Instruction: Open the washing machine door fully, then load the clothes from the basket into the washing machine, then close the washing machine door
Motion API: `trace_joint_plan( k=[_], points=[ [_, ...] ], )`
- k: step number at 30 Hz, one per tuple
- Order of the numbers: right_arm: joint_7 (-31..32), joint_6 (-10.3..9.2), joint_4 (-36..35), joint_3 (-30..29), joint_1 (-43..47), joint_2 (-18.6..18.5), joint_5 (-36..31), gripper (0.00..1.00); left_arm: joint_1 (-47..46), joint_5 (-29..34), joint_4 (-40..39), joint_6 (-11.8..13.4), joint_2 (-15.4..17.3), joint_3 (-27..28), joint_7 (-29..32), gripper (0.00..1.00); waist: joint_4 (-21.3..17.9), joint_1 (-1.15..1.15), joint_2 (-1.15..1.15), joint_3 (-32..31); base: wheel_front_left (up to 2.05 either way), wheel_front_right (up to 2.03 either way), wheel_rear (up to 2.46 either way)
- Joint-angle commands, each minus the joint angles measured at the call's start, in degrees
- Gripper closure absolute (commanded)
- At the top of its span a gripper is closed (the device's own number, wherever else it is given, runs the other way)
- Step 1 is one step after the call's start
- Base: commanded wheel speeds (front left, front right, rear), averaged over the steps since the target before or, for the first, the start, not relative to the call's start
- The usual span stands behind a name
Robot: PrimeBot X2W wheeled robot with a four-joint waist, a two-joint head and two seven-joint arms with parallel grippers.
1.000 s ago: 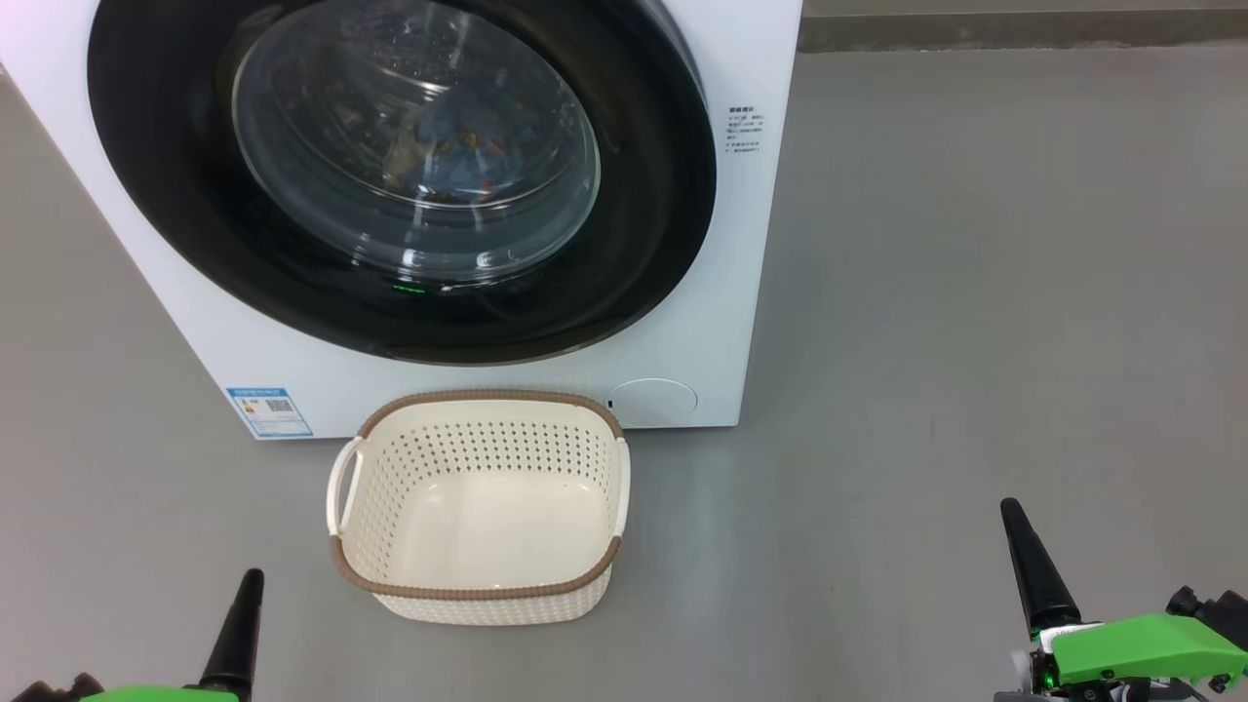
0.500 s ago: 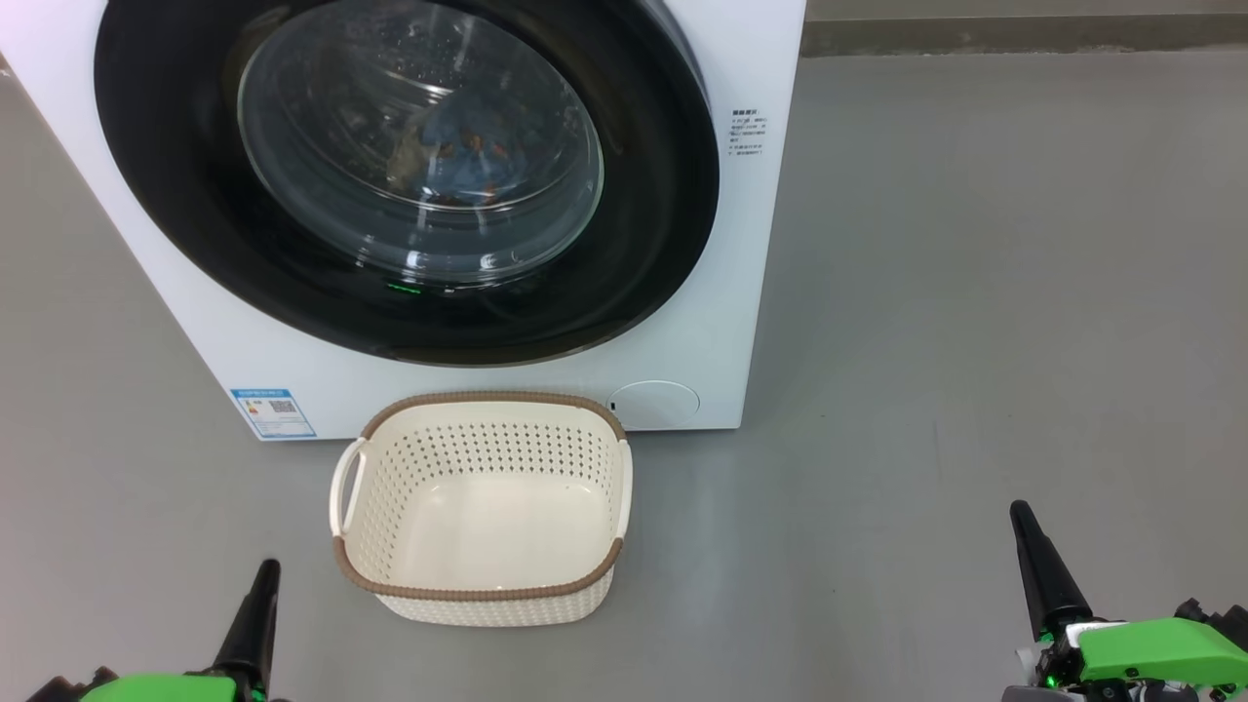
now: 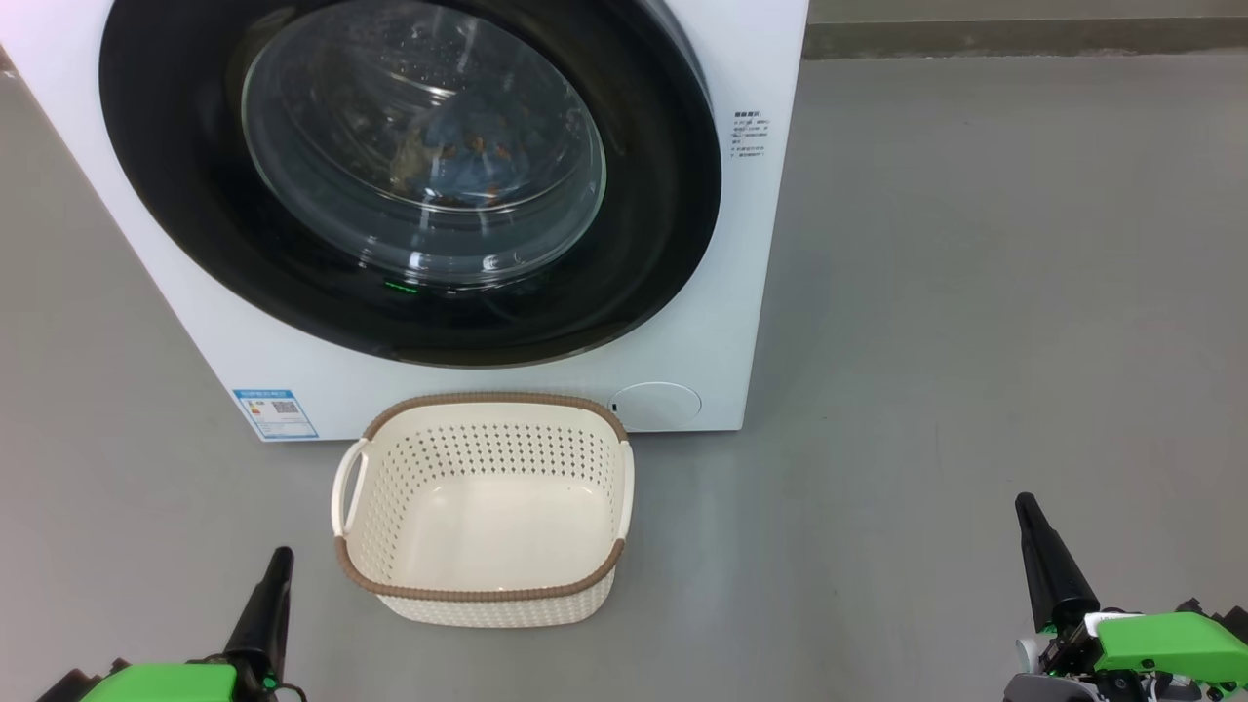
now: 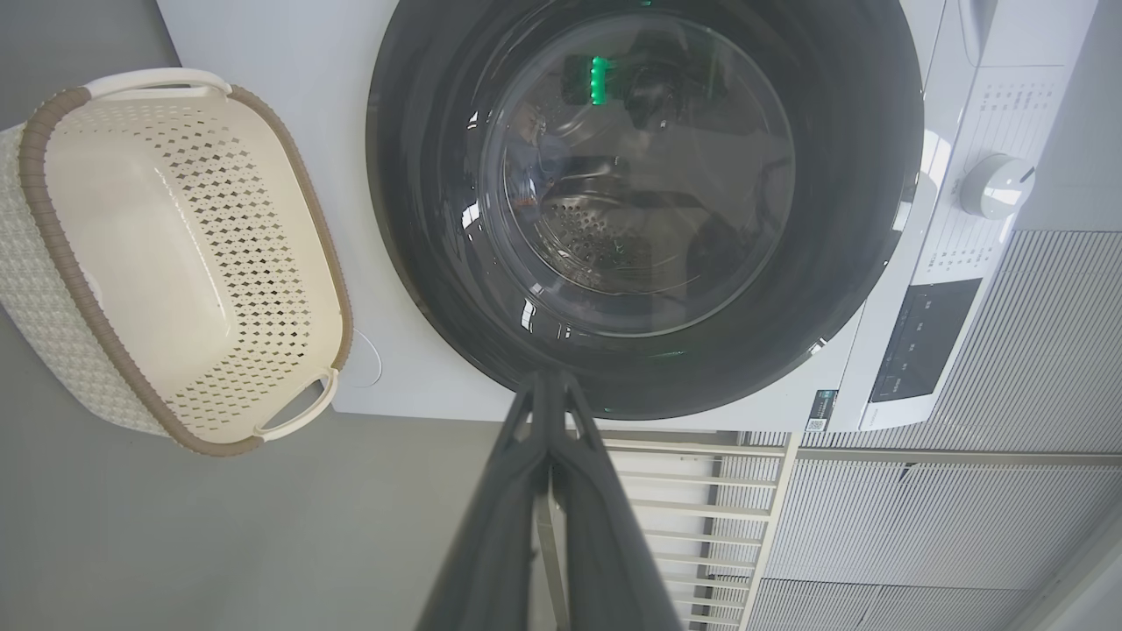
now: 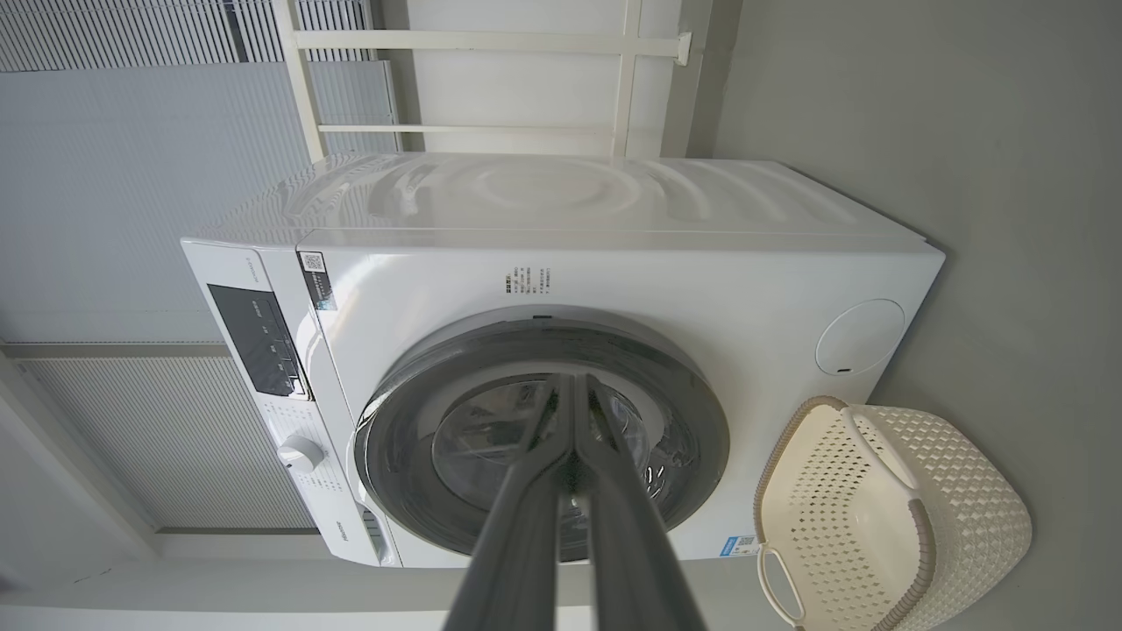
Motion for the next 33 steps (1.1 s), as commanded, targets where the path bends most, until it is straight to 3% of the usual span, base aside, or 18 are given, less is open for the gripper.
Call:
trace_joint_plan(
  k=[1,33],
  points=[
    [0.3,0.09,-1.4,1.1,-2.4,-0.8,0.2,1.00,-2.6,-0.8,-1.0,-0.1,0.8,2.0,0.3,1.00,0.0,0.00,0.00,0.0,0.00,0.00,0.00],
    [0.7,0.09,-1.3,0.5,-2.4,-0.4,-0.3,1.00,-2.6,-0.6,-1.0,-0.1,0.7,2.2,0.4,1.00,0.0,0.00,0.00,0.0,0.00,0.00,0.00]
  ],
)
